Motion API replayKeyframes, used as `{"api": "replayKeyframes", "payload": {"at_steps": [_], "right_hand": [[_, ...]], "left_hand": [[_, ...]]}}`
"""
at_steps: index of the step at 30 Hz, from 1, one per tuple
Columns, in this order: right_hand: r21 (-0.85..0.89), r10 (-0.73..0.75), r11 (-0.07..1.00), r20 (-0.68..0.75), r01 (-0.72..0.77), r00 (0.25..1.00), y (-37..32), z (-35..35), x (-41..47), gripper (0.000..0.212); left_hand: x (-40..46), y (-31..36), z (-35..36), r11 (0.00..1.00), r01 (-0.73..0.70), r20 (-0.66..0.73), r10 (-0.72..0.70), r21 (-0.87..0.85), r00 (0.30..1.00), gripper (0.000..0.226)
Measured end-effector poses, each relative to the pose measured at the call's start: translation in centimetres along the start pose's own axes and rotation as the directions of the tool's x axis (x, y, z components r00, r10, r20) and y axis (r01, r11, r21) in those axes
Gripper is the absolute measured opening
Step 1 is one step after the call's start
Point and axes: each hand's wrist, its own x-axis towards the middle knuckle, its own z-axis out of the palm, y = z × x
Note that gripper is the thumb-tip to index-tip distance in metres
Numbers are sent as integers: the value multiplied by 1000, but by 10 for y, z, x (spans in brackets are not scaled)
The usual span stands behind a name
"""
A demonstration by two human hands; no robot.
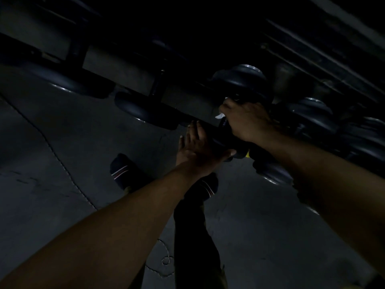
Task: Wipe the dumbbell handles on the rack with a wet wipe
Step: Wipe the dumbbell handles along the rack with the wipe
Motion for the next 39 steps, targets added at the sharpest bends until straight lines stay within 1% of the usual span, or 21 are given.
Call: {"api": "replayKeyframes", "payload": {"at_steps": [3, 5, 7, 8, 10, 11, 13, 17, 20, 22, 25, 27, 29, 31, 32, 33, 34, 35, 36, 38, 39], "right_hand": [[-97, 44, 994, 50, -39, 998, -4, -9, 9, 38], [-134, 66, 990, 113, -50, 991, -7, -11, 11, 40], [-140, 22, 990, 171, 3, 985, -9, -11, 11, 38], [-130, -25, 990, 204, 53, 979, -10, -10, 12, 37], [-45, -134, 987, 275, 151, 952, -11, -7, 17, 38], [12, -165, 985, 310, 170, 936, -11, -6, 21, 39], [101, -175, 984, 351, 148, 920, -10, -6, 24, 42], [82, -150, 988, 314, 130, 938, -13, -1, 19, 31], [261, -175, 960, 259, 106, 950, -12, 0, 11, 27], [408, -162, 910, 191, 72, 968, -7, 0, 4, 32], [505, -93, 863, 175, -9, 980, 4, 5, -11, 43], [543, 11, 831, 191, -116, 981, 10, 13, -21, 38], [643, 80, 733, 245, -224, 966, 14, 21, -28, 26], [753, 101, 593, 282, -285, 954, 12, 26, -33, 11], [803, 123, 499, 307, -326, 944, 10, 27, -35, 8], [841, 160, 383, 348, -383, 924, 8, 27, -37, 10], [869, 190, 246, 391, -429, 901, 7, 30, -37, 19], [877, 209, 114, 438, -466, 874, 7, 32, -38, 27], [875, 209, 10, 471, -483, 857, 7, 36, -36, 30], [854, 200, -120, 521, -507, 830, 7, 41, -32, 26], [839, 212, -157, 544, -521, 812, 7, 41, -29, 24]], "left_hand": [[0, 0, 0, 1000, 1, 6, -1, 3, 1000, 129], [0, -1, 1, 1000, -3, -1, 3, 9, 1000, 129], [0, -1, 1, 1000, -5, -7, 5, 14, 1000, 129], [0, -1, 1, 1000, -10, -5, 10, 18, 1000, 130], [1, -2, 0, 1000, -18, 10, 18, 24, 1000, 129], [1, -2, 0, 1000, -19, 16, 19, 22, 1000, 129], [1, -2, 0, 1000, -20, 17, 20, 20, 1000, 129], [2, -2, -1, 999, -21, 19, 21, 28, 1000, 128], [2, -3, 0, 999, -26, 9, 26, 21, 1000, 126], [2, -4, 1, 999, -35, -5, 35, 9, 999, 125], [1, -3, 1, 1000, -26, -11, 26, 1, 1000, 127], [1, -2, 1, 1000, -13, -8, 13, 9, 1000, 129], [1, -2, 1, 1000, -7, -1, 7, 8, 1000, 130], [2, -2, 2, 1000, -6, 1, 6, 3, 1000, 130], [2, -2, 2, 1000, -5, 6, 5, 2, 1000, 130], [2, -2, 2, 1000, -6, 5, 6, 2, 1000, 130], [2, -2, 2, 1000, -8, -2, 8, 5, 1000, 130], [2, -2, 3, 1000, -8, -12, 8, 8, 1000, 131], [2, -2, 4, 1000, -9, -22, 9, 8, 1000, 131], [1, -2, 4, 1000, -11, -29, 11, 6, 1000, 131], [0, -2, 3, 1000, -15, -32, 16, 6, 999, 131]]}}
